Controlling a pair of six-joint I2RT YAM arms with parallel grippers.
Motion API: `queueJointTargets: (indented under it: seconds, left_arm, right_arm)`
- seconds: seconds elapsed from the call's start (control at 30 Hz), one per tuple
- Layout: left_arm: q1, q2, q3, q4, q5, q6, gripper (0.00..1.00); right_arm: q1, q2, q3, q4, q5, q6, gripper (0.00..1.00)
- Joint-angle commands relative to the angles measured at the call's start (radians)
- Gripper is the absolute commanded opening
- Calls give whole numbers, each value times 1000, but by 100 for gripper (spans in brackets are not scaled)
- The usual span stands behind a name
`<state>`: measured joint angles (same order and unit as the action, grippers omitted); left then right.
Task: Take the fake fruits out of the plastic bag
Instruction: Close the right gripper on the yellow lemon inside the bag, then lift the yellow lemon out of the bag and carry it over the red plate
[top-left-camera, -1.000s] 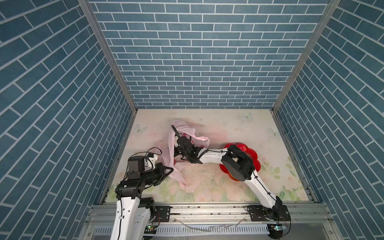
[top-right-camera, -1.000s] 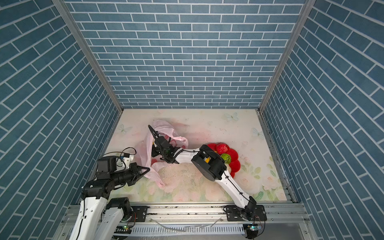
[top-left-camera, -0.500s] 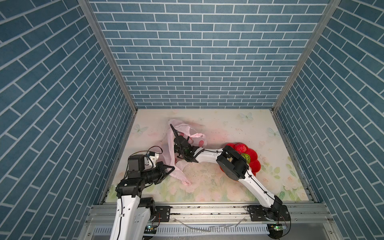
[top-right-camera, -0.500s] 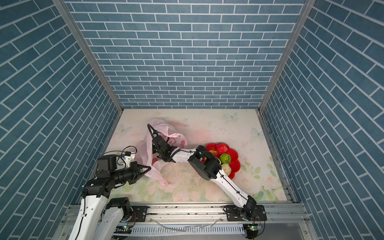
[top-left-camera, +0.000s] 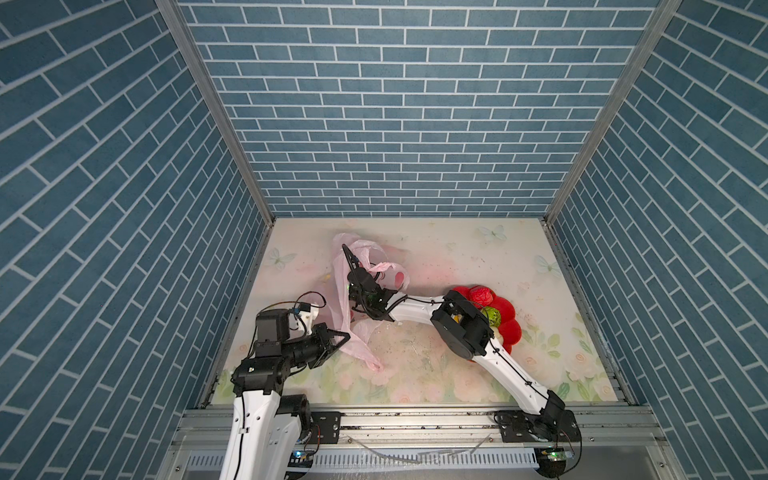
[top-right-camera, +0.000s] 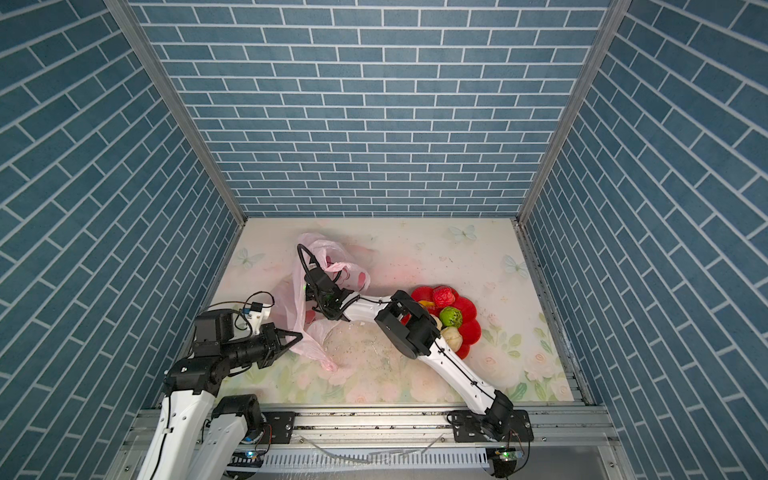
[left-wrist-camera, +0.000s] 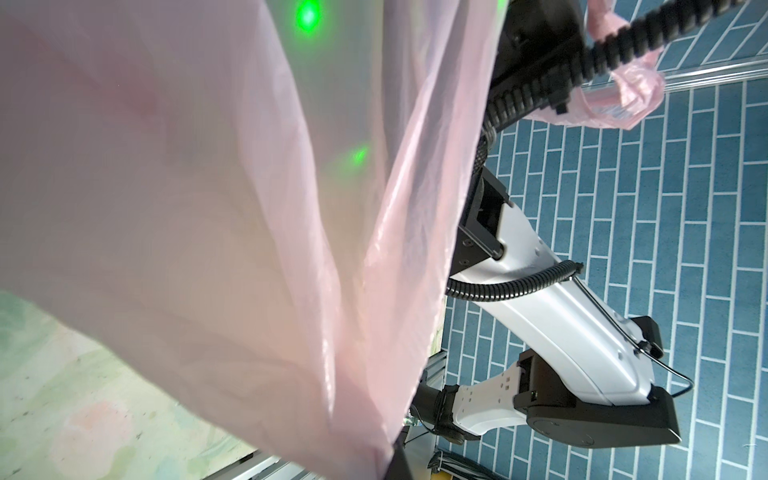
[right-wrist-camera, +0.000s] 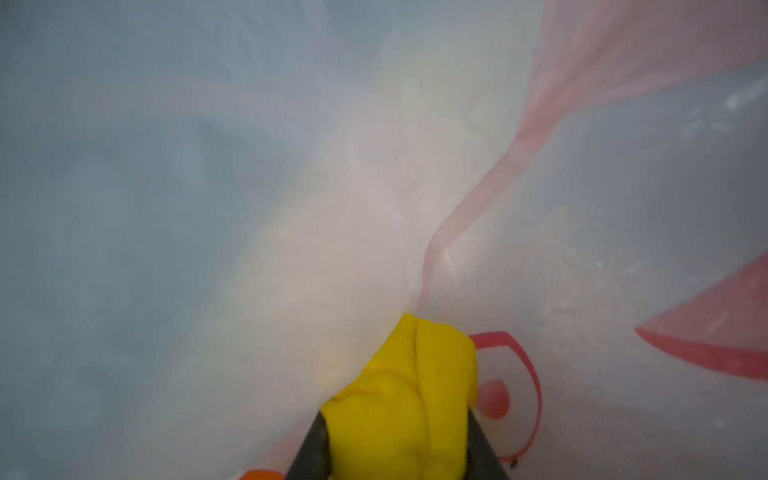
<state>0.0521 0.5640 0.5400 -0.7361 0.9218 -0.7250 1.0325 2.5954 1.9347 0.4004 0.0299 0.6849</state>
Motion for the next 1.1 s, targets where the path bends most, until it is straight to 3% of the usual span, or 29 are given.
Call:
queueJointTargets:
  seconds: [0.0, 0.27, 0.7, 0.9, 1.07]
  left_arm:
    - [-2, -5, 10, -19, -20, 19, 3]
    - [-3, 4, 10, -29, -151, 39, 3]
    - [-1, -23, 16, -27, -281, 18, 4]
    - [-1, 0, -19, 85, -307, -15, 4]
    - [-1, 55, -1, 166, -325, -25, 4]
  right_arm:
    - [-17, -37, -74, 56, -1, 31, 20]
    - [-20, -199, -317, 155, -22, 12, 9]
    - [-13, -471, -682, 225, -54, -3, 4]
    - [29, -617, -757, 92, -95, -64, 3]
    - [76, -794, -801, -169, -52, -147, 2]
